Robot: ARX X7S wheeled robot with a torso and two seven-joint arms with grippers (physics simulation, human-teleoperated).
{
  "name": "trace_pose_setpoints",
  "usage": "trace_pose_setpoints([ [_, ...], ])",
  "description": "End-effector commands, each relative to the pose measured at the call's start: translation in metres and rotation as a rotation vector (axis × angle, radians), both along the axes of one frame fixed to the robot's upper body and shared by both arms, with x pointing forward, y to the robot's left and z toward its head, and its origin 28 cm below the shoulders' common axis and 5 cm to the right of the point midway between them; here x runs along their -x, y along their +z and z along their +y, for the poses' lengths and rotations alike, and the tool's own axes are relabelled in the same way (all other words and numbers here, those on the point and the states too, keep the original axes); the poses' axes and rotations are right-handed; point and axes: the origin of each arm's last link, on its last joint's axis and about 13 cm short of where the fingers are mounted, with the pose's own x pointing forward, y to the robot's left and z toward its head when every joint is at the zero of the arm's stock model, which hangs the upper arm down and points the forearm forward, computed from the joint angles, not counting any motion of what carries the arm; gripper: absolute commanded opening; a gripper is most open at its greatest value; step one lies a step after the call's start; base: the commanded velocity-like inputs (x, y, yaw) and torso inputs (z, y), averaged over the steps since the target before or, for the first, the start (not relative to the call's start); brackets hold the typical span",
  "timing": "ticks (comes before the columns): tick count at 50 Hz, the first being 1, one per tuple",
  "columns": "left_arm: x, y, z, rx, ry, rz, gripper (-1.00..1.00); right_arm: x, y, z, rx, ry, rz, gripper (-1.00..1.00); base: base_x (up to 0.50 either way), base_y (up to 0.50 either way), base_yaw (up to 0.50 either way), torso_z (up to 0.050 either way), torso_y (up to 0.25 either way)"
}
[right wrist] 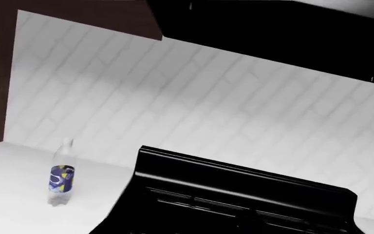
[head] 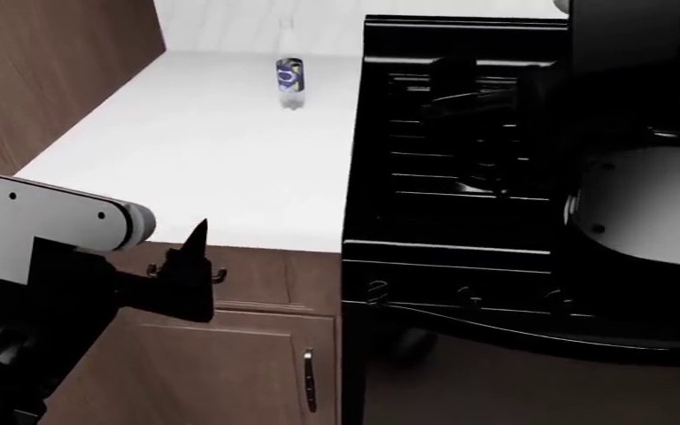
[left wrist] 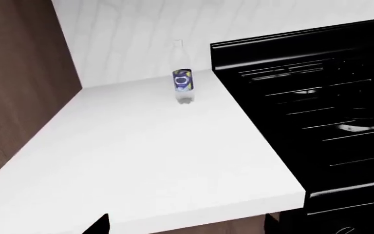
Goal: Move the drinks to the dining counter.
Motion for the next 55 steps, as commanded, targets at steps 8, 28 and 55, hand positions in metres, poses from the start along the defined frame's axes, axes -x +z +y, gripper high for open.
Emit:
trace_pose_setpoints([
  [8, 0.000, -0.002, 0.001, 0.003, 0.000, 0.002, 1.00, -0.002, 0.000, 0.001, 0.010, 0.008, 0.005, 1.00, 0.49, 0.11, 0.00, 0.000, 0.001],
  [28, 0.001, -0.002, 0.001, 0.001, 0.003, 0.003, 1.00, -0.001, -0.001, 0.001, 0.008, 0.009, 0.007, 1.00, 0.49, 0.10, 0.00, 0.000, 0.001],
  [55, -0.019, 0.011, -0.009, 0.020, -0.047, -0.021, 1.00, 0.000, 0.001, 0.001, -0.007, 0.018, -0.002, 1.00, 0.06, 0.01, 0.00, 0.000, 0.001],
])
